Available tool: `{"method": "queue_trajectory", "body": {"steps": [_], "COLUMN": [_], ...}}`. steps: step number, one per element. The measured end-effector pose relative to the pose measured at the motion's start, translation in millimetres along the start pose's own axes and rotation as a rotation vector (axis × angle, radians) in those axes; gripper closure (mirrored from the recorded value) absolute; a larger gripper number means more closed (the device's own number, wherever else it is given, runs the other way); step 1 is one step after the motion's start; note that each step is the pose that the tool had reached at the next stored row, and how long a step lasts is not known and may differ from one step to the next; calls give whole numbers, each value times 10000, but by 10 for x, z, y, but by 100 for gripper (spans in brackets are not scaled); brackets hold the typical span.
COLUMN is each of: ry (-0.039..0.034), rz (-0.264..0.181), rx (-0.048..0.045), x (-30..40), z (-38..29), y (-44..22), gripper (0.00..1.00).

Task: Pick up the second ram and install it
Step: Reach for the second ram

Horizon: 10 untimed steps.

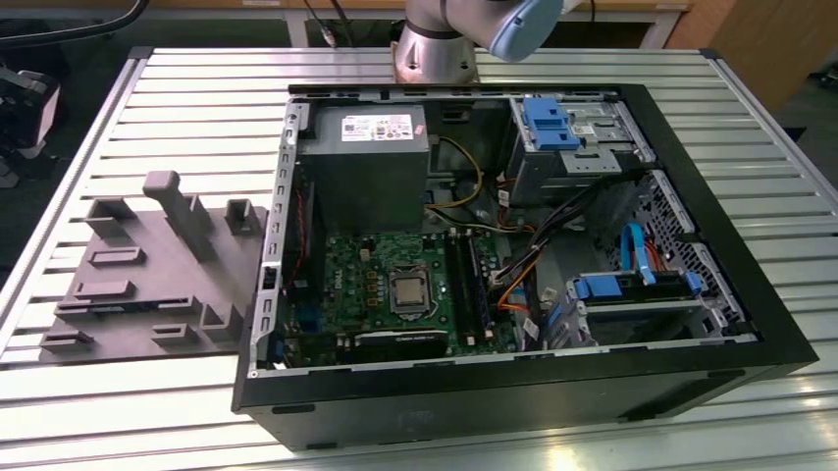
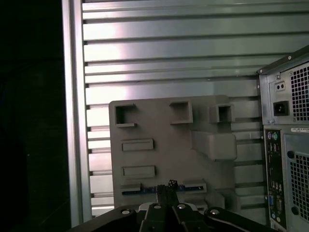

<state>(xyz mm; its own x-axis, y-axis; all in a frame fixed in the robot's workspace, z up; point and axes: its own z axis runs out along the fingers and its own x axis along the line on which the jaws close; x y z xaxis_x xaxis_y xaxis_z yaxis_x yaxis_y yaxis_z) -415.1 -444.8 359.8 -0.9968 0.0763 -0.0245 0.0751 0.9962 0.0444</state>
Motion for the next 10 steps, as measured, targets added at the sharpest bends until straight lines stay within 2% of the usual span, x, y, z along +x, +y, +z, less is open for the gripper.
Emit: {"method": "queue_trajectory", "body": {"steps": [10], "ry": [1], "rz": [-1], "rx": [0], "x": [2], "z": [27], "y": [-21], "gripper": [89]}}
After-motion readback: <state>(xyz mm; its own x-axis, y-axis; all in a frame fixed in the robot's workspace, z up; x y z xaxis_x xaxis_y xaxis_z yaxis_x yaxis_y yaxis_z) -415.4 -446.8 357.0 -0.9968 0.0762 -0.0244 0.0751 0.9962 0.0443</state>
